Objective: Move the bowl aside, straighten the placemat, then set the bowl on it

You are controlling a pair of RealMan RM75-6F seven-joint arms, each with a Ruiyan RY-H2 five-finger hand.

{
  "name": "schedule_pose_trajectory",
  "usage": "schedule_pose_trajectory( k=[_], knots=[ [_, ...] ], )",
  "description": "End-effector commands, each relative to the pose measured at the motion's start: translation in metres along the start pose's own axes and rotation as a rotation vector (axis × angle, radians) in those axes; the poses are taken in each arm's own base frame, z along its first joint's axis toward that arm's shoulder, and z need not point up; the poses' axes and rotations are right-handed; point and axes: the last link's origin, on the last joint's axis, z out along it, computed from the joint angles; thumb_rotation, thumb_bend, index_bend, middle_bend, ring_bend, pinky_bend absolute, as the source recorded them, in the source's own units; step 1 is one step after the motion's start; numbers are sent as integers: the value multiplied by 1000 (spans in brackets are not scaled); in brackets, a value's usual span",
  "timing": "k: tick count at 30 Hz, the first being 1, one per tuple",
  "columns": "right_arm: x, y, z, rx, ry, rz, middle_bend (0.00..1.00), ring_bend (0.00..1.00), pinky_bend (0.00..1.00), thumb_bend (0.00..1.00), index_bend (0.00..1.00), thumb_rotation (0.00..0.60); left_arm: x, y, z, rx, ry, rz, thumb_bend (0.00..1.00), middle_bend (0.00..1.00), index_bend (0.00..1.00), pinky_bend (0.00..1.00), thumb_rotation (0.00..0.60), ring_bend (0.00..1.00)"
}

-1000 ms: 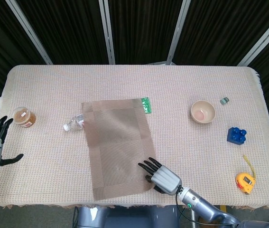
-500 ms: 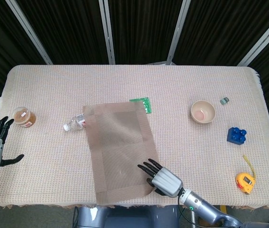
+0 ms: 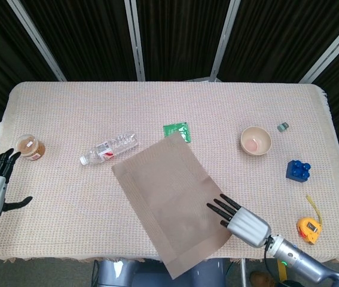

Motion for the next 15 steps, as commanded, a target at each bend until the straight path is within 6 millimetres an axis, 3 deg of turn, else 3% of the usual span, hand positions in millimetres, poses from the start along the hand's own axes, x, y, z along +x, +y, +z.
schedule_pose_trajectory(
  k=[1,15],
  knots=[
    [-4,31,-8,23,-54,-183,16,0,0,352,664,600,0,0,0,-2,-1,1,53,0,0,0,600,0],
    [-3,104,28,117,-70,-558,18,0,0,351,664,600,-5,-3,3,13,-14,15,52,0,0,0,600,0]
  ],
)
